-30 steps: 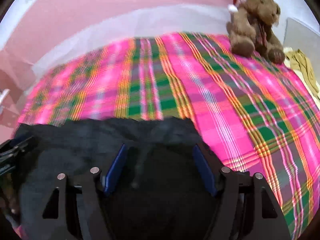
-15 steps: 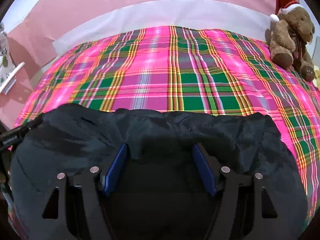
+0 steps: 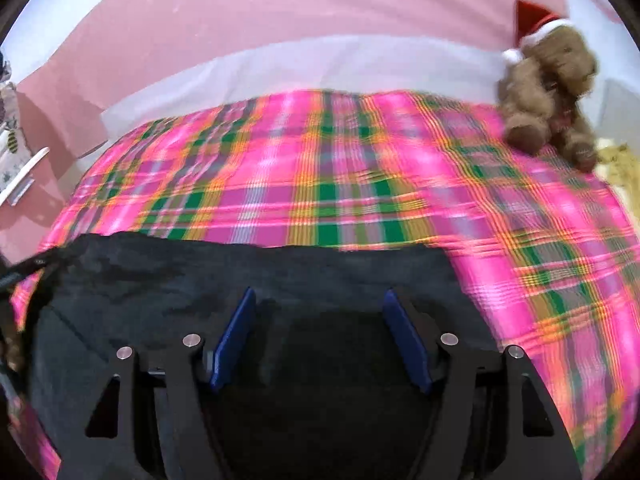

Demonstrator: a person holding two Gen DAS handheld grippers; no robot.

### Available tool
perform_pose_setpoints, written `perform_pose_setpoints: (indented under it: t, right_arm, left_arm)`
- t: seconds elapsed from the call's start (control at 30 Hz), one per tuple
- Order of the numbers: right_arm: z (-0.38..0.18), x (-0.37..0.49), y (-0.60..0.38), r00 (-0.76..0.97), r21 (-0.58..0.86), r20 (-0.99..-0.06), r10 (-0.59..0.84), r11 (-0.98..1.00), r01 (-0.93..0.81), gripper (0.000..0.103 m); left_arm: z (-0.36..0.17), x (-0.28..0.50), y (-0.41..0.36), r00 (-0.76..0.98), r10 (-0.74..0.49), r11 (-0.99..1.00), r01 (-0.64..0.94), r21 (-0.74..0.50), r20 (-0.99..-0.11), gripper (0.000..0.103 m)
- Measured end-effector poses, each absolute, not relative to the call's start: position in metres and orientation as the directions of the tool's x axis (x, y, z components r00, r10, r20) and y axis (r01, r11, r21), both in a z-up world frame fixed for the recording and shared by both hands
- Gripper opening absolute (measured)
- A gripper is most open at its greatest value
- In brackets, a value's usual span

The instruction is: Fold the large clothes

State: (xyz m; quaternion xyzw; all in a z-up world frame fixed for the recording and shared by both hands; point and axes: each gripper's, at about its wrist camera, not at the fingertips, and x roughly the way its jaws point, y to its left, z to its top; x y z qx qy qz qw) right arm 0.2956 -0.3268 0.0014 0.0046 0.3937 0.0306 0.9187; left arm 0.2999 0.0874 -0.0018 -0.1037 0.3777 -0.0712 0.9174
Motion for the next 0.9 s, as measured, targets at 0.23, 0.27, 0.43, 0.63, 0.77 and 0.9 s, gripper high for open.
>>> perform_pose_setpoints:
  t: [0.23,0.27,0.43,0.63,0.77,0.9]
  right_arm:
    - [-0.049,0.307,-0.371,0.644,0.100,-0.764,0.047,0.994,0.046,0.067]
    - [-0.051,0.308,-0.368,0.645,0.084,-0.763,0.035,0.995,0.046,0.067]
    - [-0.062,0.314,-0.369,0.646,0.092,-0.763,0.035,0.994,0.054,0.067]
    - [-0.067,0.312,-0.369,0.643,0.096,-0.765,0.032,0.993,0.065,0.067]
    - [-0.045,0.308,-0.373,0.627,0.100,-0.779,0.029,0.992,0.079,0.067]
    - [0.005,0.280,-0.367,0.700,0.115,-0.713,0.040,0.992,0.060,0.067]
  left_arm:
    - [-0.040,0.308,0.092,0.692,-0.219,0.962,0.037,-0.269,-0.688,0.073]
    - [-0.042,0.310,0.088,0.694,-0.207,0.966,0.033,-0.256,-0.690,0.073]
    - [-0.048,0.312,0.078,0.701,-0.172,0.978,0.035,-0.207,-0.692,0.074]
    - [-0.055,0.313,0.074,0.704,-0.151,0.982,0.025,-0.187,-0.694,0.074]
    - [-0.046,0.318,0.076,0.677,-0.141,0.984,0.014,-0.179,-0.722,0.073]
    - [-0.008,0.298,0.079,0.704,-0.142,0.983,0.016,-0.184,-0.696,0.070]
